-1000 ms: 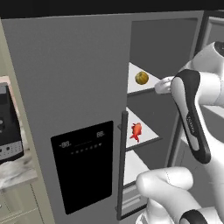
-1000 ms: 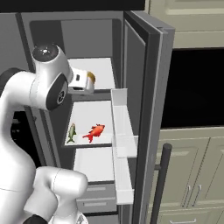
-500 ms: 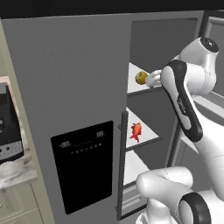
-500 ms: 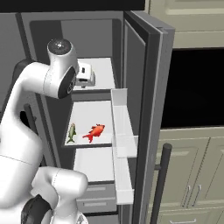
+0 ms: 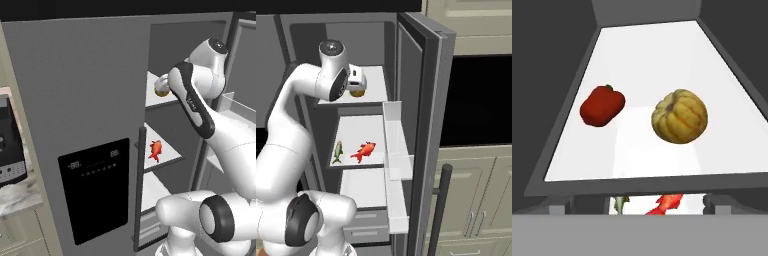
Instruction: Gather the bell pepper and squash from the fridge and place them on a tray on the dining counter. Then gather the fishs from the fridge and place them on the other tray.
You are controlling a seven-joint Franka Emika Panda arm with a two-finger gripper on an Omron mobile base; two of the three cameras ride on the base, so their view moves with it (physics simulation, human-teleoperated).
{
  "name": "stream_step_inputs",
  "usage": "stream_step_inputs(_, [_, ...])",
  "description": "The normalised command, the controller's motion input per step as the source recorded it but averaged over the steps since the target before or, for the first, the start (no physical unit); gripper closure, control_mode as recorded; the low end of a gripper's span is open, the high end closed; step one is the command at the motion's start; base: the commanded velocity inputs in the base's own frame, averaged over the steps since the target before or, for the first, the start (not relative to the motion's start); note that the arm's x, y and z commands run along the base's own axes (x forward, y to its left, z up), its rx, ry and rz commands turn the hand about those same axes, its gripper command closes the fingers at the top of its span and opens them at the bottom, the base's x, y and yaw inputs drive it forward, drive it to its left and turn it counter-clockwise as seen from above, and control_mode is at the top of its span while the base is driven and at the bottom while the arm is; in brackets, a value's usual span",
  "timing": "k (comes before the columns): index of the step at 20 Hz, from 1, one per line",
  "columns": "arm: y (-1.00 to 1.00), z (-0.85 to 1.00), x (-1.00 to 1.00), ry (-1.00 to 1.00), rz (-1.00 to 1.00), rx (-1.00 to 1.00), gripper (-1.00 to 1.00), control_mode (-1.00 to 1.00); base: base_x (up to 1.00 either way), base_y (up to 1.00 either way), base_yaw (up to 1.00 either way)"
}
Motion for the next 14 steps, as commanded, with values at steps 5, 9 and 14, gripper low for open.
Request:
stream_step_inputs(5, [-0.16,-0.01,0.49,0.0,0.0,0.0,-1.0,-1.0,0.0,0.0,0.0])
stream_step_inputs(9, [-0.14,-0.09,0.54,0.0,0.0,0.0,-1.0,-1.0,0.0,0.0,0.0])
stream_step_inputs(14, [-0.03,-0.16,0.5,0.04,0.0,0.0,-1.0,-1.0,0.0,0.0,0.0])
